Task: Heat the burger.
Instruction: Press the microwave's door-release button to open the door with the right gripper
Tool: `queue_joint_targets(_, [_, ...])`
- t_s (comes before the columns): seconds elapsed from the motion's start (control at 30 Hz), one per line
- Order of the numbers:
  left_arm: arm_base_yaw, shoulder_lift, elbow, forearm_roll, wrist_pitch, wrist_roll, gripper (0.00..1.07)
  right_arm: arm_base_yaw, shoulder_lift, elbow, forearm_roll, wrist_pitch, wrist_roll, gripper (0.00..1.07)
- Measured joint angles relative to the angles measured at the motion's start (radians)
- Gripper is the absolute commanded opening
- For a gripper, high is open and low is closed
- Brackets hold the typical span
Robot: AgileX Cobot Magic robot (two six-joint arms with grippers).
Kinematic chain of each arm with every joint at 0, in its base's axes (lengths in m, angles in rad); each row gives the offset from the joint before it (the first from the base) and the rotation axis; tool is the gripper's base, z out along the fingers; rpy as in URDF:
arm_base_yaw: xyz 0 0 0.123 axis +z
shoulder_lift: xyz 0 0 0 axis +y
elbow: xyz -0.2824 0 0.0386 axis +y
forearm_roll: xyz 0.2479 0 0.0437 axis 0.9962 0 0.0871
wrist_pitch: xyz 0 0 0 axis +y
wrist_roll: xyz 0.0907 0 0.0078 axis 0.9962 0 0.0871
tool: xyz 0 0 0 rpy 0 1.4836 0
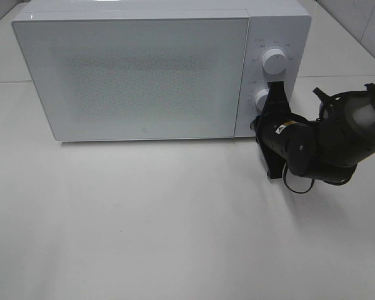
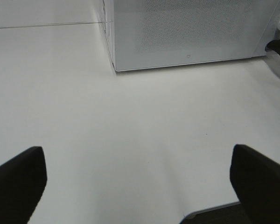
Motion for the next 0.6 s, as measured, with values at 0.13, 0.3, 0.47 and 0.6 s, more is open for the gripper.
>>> queue_joint_targets(0.13, [0.000,0.000,0.000,0.000,0.000,0.000,1.00,0.005,0.028,-0.020,0.029,-0.005,0.000,0.00])
queue_joint_targets(0.3, [0.000,0.000,0.000,0.000,0.000,0.000,1.00,0.006,0.031,-0.021,0.031,-0.009,0.000,0.00])
queue_joint_targets(0.47, [0.000,0.000,0.000,0.000,0.000,0.000,1.00,0.006,0.031,-0.021,0.031,-0.009,0.000,0.00])
queue_joint_targets(0.6, [0.000,0.000,0.000,0.000,0.000,0.000,1.00,0.006,0.031,-0.021,0.031,-0.009,0.000,0.00])
